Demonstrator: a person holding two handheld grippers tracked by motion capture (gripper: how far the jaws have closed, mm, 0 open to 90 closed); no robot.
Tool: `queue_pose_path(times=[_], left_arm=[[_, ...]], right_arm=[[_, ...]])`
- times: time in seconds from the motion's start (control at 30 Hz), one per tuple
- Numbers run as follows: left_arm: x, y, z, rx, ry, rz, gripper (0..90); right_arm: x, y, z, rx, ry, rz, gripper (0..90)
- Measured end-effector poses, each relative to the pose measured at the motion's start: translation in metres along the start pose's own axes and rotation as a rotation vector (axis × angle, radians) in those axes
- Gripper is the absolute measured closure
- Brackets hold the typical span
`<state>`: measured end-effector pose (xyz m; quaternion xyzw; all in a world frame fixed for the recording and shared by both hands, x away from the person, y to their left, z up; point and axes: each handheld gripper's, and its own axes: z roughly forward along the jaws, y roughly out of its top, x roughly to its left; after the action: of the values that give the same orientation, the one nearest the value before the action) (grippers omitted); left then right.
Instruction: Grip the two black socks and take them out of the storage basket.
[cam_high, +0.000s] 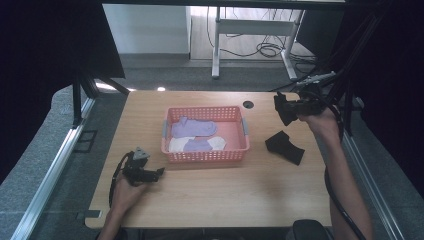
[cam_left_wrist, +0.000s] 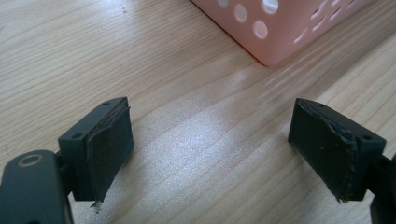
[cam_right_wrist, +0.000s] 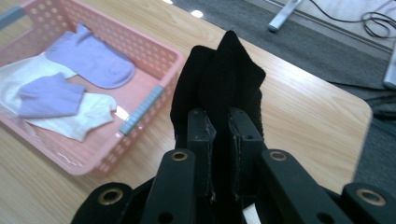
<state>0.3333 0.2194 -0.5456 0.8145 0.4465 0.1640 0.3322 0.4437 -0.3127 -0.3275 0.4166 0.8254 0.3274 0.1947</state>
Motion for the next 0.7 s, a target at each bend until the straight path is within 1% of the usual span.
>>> queue_pose_path(times=[0.17,0.33,0.43,0.5,0.57,0.7], left_arm=[[0.000,0.000,0.000,0.000,0.000,0.000,13.5],[0.000,0.000,0.000,0.000,0.001,0.000,13.6],[0.000,0.000,0.000,0.000,0.000,0.000,13.6],[0.000,0.000,0.000,0.000,0.001,0.000,13.6],[0.000,0.000,0.000,0.000,0.001,0.001,13.6],[0.000,0.000,0.000,0.000,-0.001,-0.001,13.6]], right_arm=[[-0.011,-0.012,-0.009,0.004,-0.033,0.029,81.8],[-0.017,-0.021,-0.009,0.014,-0.060,0.034,81.6],[-0.017,-0.027,-0.003,0.024,-0.074,0.027,81.6],[-0.017,-0.031,0.004,0.038,-0.073,0.028,81.5],[-0.016,-0.036,0.010,0.052,-0.084,0.025,81.5],[-0.017,-0.046,0.023,0.068,-0.084,0.034,81.4]])
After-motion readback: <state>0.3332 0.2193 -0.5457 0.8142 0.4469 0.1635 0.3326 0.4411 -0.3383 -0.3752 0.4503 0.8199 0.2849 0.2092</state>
